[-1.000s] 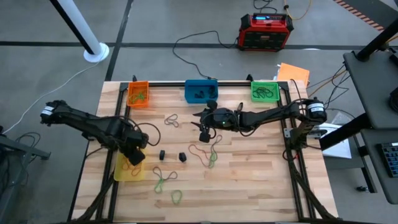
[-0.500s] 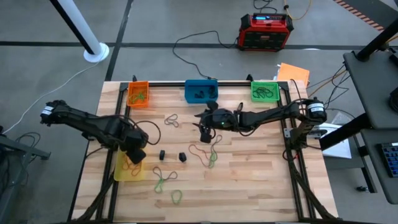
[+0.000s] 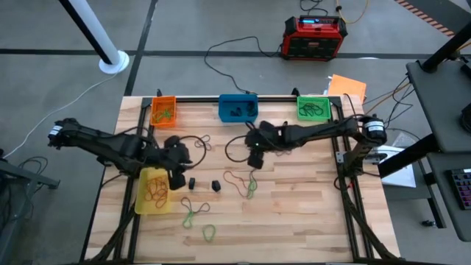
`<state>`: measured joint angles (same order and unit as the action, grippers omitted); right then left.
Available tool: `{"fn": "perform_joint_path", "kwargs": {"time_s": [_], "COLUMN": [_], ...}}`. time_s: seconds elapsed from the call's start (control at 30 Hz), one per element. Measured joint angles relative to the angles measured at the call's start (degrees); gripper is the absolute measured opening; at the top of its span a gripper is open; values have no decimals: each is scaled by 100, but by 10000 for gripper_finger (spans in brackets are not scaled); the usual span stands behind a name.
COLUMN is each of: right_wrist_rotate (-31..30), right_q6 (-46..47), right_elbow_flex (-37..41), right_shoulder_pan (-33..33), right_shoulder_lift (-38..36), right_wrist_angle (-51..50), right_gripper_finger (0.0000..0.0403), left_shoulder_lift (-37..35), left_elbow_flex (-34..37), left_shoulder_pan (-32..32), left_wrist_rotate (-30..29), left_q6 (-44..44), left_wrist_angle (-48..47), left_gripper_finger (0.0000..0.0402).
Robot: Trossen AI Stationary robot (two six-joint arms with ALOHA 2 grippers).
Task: Sort rubber bands into baskets
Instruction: Put the right red rubber band into the yellow bin
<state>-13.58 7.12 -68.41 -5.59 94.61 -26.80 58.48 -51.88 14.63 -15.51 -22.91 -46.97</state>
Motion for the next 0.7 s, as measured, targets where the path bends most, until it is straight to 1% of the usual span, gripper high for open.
{"fn": "perform_joint_path", "kwargs": {"time_s": [0.07, 0.13, 0.23, 0.33, 0.4, 0.53, 0.7], "right_wrist_rotate": [1, 7, 37, 50, 52, 92, 443], "right_q6": [293, 558, 848, 1003, 1082, 1154, 1143], "right_elbow_flex": [-69, -71, 27, 182, 279, 502, 692], "right_shoulder_pan": [-96, -191, -288, -338, -370, -439, -589], "right_shoulder_lift": [0, 0, 0, 0, -2, -35, -116], "right_wrist_angle": [-707, -1277, -1967, -2420, -2624, -2692, -2702], "right_gripper_finger": [158, 157, 160, 163, 165, 166, 167], "left_shoulder_lift": [50, 92, 134, 125, 106, 78, 72], "left_elbow_flex": [8, 9, 15, 24, 24, 26, 26], "left_shoulder_pan": [0, -9, -56, -134, -185, -289, -528], "left_wrist_rotate": [-67, -213, -621, -728, -580, -8, 488], "left_q6": [587, 958, 1138, 1259, 1378, 1810, 2449], "left_wrist_angle": [222, 334, 291, 240, 241, 311, 608], "left_gripper_finger": [66, 66, 66, 66, 66, 66, 66]}}
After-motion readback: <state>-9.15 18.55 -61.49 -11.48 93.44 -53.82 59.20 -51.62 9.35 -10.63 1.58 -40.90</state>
